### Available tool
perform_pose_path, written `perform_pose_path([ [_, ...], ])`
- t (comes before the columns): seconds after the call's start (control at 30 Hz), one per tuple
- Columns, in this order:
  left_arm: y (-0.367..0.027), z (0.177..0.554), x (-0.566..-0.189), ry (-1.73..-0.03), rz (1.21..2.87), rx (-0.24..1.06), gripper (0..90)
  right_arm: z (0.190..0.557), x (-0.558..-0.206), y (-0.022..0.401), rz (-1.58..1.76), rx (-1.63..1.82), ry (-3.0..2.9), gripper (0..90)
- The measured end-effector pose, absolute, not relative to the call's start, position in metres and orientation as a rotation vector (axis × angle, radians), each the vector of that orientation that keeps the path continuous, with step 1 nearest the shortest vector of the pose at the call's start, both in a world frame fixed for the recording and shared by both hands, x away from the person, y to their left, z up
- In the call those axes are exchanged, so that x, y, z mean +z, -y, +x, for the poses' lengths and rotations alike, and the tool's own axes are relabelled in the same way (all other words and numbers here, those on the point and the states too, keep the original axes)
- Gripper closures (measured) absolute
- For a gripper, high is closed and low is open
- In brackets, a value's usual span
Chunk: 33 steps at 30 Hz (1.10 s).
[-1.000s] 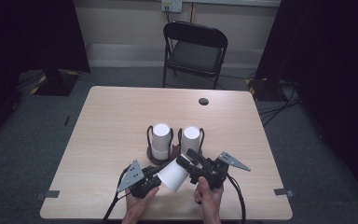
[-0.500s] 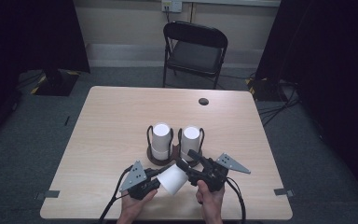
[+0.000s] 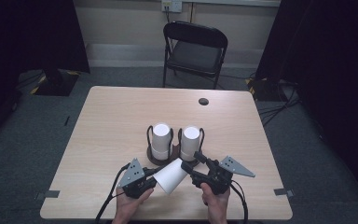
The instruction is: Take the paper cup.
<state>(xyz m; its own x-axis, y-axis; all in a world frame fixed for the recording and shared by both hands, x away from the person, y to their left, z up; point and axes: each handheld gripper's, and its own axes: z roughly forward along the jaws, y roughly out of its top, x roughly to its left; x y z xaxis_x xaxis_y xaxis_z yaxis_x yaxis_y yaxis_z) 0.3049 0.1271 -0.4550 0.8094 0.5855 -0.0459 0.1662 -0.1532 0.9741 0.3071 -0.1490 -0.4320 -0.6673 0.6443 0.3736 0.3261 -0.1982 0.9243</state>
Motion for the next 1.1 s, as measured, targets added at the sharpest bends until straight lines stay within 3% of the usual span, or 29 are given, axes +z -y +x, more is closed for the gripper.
perform_pose_path([
  [0.63,-0.141,0.314,-0.451,-0.652,1.839,0.423,87.3,0.297,-0.436,0.156,1.066,1.85,-1.868,26.7],
  [1.1,-0.14,0.321,-0.442,-0.667,1.918,0.383,87.2,0.291,-0.439,0.156,1.02,1.767,-1.939,16.9],
])
